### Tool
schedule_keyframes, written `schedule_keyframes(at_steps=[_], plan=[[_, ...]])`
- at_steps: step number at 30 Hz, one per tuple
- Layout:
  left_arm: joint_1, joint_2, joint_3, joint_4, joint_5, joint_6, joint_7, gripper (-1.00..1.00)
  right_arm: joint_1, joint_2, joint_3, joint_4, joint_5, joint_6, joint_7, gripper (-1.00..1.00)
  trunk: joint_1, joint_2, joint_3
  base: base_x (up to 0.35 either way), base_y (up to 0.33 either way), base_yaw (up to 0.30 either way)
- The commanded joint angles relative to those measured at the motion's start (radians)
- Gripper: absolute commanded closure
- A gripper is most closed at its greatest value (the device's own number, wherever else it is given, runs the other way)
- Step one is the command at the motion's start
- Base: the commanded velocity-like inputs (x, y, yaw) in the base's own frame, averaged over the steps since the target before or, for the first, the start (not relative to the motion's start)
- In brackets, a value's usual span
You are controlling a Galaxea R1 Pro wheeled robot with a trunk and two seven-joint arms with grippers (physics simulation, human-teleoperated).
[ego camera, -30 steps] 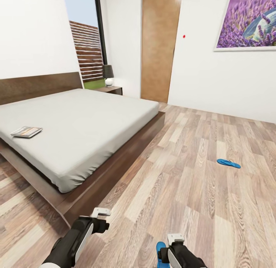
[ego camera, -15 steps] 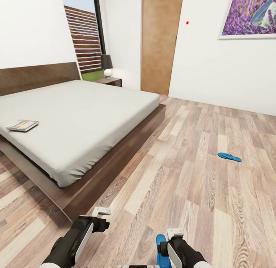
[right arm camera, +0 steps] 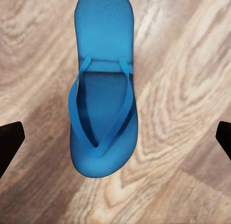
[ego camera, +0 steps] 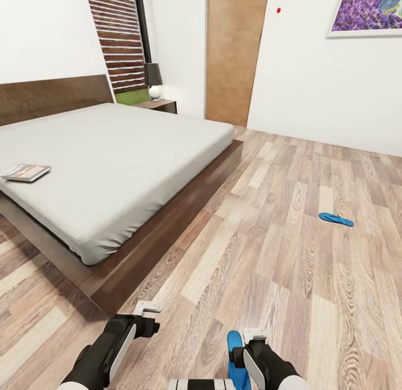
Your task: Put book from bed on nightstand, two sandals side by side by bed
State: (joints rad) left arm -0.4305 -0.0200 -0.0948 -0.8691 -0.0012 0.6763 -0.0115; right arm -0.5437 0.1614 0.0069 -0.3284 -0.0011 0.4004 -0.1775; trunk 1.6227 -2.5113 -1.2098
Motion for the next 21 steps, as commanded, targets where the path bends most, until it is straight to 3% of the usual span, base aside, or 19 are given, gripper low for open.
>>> schedule_keyframes(at_steps=[1, 21], plan=[[0.000, 0.000, 0.000, -0.001, 0.000, 0.005, -0.001, -1.00, -0.002, 0.000, 0.001, -0.002, 0.000, 0.006, -0.004, -1.00, 0.000, -0.001, -0.005, 0.000, 0.000, 0.000], [-0.001, 0.000, 0.000, -0.002, 0.000, 0.005, -0.002, -1.00, -0.064, 0.008, 0.001, -0.002, 0.003, 0.013, -0.003, -1.00, 0.009, -0.005, -0.082, 0.000, 0.000, 0.000]])
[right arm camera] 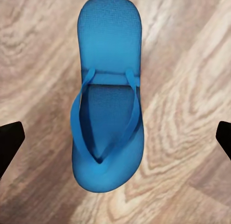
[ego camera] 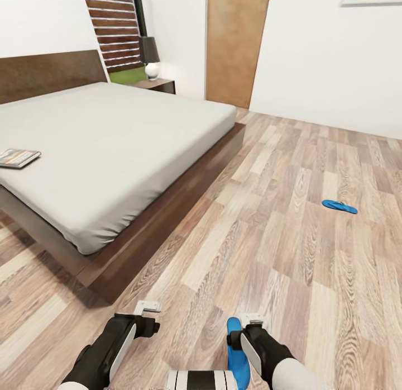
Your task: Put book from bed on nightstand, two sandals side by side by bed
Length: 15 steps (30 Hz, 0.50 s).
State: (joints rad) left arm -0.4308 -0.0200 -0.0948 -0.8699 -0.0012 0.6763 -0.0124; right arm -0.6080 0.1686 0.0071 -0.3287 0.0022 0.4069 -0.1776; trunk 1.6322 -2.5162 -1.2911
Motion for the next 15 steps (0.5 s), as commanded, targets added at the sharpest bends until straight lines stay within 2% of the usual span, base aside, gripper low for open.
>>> schedule_keyframes(at_steps=[1, 3, 10, 15], plan=[[0.000, 0.000, 0.000, -0.001, 0.000, 0.005, -0.001, -1.00, -0.003, 0.001, 0.001, -0.002, 0.001, 0.007, -0.003, -1.00, 0.000, -0.001, -0.005, 0.000, 0.000, 0.000], [0.000, 0.000, 0.000, -0.001, 0.000, 0.005, -0.001, -1.00, -0.007, 0.003, 0.001, -0.002, 0.002, 0.007, -0.003, -1.00, 0.001, -0.001, -0.012, 0.000, 0.000, 0.000], [0.000, 0.000, 0.000, -0.001, 0.000, 0.005, -0.001, -1.00, -0.021, 0.006, 0.002, -0.002, 0.002, 0.008, -0.003, -1.00, 0.001, -0.001, -0.012, 0.000, 0.000, 0.000], [0.000, 0.000, 0.000, -0.001, 0.000, 0.005, -0.001, -1.00, -0.026, 0.006, 0.002, -0.001, 0.001, 0.009, -0.003, -1.00, 0.003, -0.002, -0.032, 0.000, 0.000, 0.000]])
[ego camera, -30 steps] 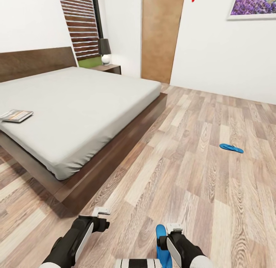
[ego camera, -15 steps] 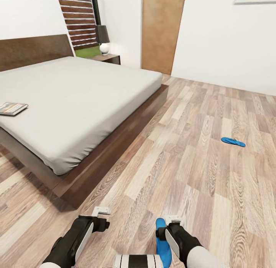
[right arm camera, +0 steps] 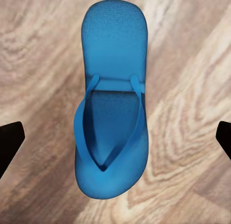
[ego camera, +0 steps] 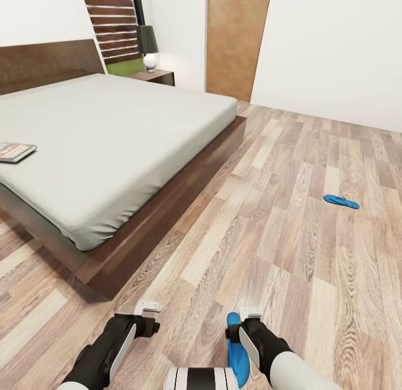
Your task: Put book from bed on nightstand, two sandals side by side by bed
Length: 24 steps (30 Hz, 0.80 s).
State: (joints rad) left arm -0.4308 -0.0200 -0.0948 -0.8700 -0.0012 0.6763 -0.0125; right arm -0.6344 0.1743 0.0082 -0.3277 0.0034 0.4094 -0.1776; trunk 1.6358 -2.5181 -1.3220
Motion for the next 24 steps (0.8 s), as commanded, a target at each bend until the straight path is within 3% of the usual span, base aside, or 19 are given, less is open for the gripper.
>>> schedule_keyframes(at_steps=[1, 8, 24], plan=[[0.000, 0.000, 0.000, -0.001, 0.000, 0.005, -0.001, -1.00, -0.001, 0.000, 0.001, -0.002, 0.000, 0.006, -0.003, -1.00, 0.000, -0.001, -0.005, 0.000, 0.000, 0.000], [0.000, 0.000, 0.000, -0.003, 0.000, 0.005, -0.001, -1.00, -0.005, 0.000, 0.001, -0.002, 0.000, 0.005, -0.002, -1.00, 0.003, -0.002, -0.032, 0.000, 0.000, 0.000], [0.003, 0.001, -0.002, -0.099, -0.001, 0.063, -0.001, -1.00, -0.007, 0.000, 0.002, -0.002, -0.001, 0.005, -0.001, -1.00, 0.004, -0.002, -0.036, 0.000, 0.000, 0.000]])
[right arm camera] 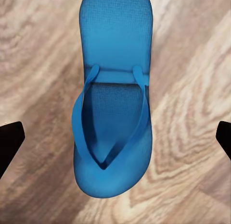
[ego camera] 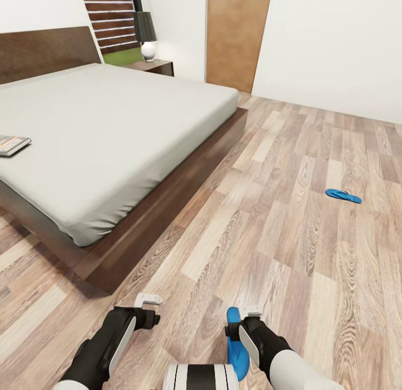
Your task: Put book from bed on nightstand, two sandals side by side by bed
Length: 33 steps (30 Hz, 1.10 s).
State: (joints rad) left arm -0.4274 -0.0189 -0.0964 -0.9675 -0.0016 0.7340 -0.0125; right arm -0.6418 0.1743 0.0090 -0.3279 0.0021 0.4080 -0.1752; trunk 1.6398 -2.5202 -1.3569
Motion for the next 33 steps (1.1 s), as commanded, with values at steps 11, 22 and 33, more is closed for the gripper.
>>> schedule_keyframes(at_steps=[11, 22, 33], plan=[[0.000, 0.000, 0.000, -0.016, -0.001, 0.012, -0.001, -1.00, -0.011, 0.000, 0.002, -0.002, 0.000, 0.006, -0.003, -1.00, 0.005, -0.003, -0.043, 0.000, 0.000, 0.000], [0.000, 0.000, 0.000, -0.017, -0.001, 0.013, -0.001, -1.00, -0.013, 0.000, 0.002, -0.002, -0.002, 0.006, -0.001, -1.00, 0.005, -0.003, -0.043, 0.000, 0.000, 0.000], [-0.001, 0.000, 0.000, -0.017, -0.001, 0.012, -0.001, -1.00, -0.014, 0.000, 0.002, -0.004, -0.002, 0.006, 0.004, -1.00, 0.008, -0.005, -0.070, 0.000, 0.000, 0.000]])
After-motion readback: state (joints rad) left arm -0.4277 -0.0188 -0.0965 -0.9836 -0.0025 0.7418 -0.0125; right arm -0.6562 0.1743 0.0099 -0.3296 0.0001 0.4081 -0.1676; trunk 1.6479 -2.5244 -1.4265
